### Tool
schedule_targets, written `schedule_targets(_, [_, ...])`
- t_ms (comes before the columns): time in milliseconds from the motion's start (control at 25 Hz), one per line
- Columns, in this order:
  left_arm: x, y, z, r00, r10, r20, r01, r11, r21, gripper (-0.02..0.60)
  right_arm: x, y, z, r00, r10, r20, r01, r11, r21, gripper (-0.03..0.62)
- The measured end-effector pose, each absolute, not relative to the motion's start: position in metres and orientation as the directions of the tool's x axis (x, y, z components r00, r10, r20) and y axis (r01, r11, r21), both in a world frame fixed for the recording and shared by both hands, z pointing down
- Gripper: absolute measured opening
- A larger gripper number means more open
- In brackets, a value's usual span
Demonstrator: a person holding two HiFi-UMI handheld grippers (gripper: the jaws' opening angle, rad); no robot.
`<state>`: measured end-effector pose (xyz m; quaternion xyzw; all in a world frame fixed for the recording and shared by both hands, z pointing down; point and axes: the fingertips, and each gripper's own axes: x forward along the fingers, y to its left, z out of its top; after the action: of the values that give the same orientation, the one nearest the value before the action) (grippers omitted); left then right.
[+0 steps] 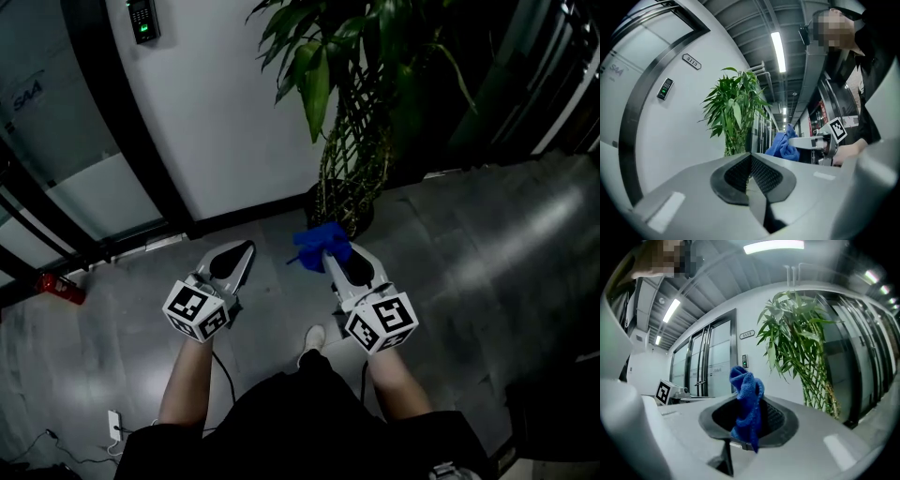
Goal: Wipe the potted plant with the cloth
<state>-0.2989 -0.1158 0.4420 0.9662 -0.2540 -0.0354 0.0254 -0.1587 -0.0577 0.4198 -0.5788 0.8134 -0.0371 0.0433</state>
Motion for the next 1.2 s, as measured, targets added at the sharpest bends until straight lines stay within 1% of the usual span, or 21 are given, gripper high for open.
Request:
schedule_targets(240, [-0.282,-0.067,0.436,0.885,-0.460,-0.068,-0.457,-0.887,0.065,0.006,-0.142,-0.008,0.406,-0.275,-0.959,-0.067,-0.956,0.281,-0.085,0.104])
schedule_targets(480, [-0.261,-0.039,0.423,0.872,-0.480,-0.095,-0.477,-0.877,0.056,0.008,-0.113,0.020,0.394,-0.290,-0.949,-0.122,-0.953,0.298,-0.056,0.104])
schedule_targets(720, [-0.228,-0.028,0.414,0.857,-0.505,-0.099,-0.501,-0.863,0.067,0.007,-0.061,0.042,0.390,-0.245,-0.961,-0.129,-0.966,0.254,-0.057,0.104])
schedule_targets(880, [-0.212,-0.024,0.411,0.850,-0.516,-0.108,-0.514,-0.857,0.047,0.006,-0.039,0.047,0.404,-0.219,-0.970,-0.104,-0.971,0.227,-0.072,0.104])
schedule_targets(1040, [-0.207,-0.022,0.415,0.844,-0.524,-0.113,-0.522,-0.852,0.045,0.008,-0.028,0.051,0.417,-0.208,-0.974,-0.092,-0.973,0.216,-0.081,0.104])
schedule_targets(1200, [-0.217,-0.020,0.414,0.829,-0.547,-0.117,-0.545,-0.837,0.054,0.006,-0.018,0.062,0.420,-0.199,-0.977,-0.080,-0.975,0.206,-0.089,0.104])
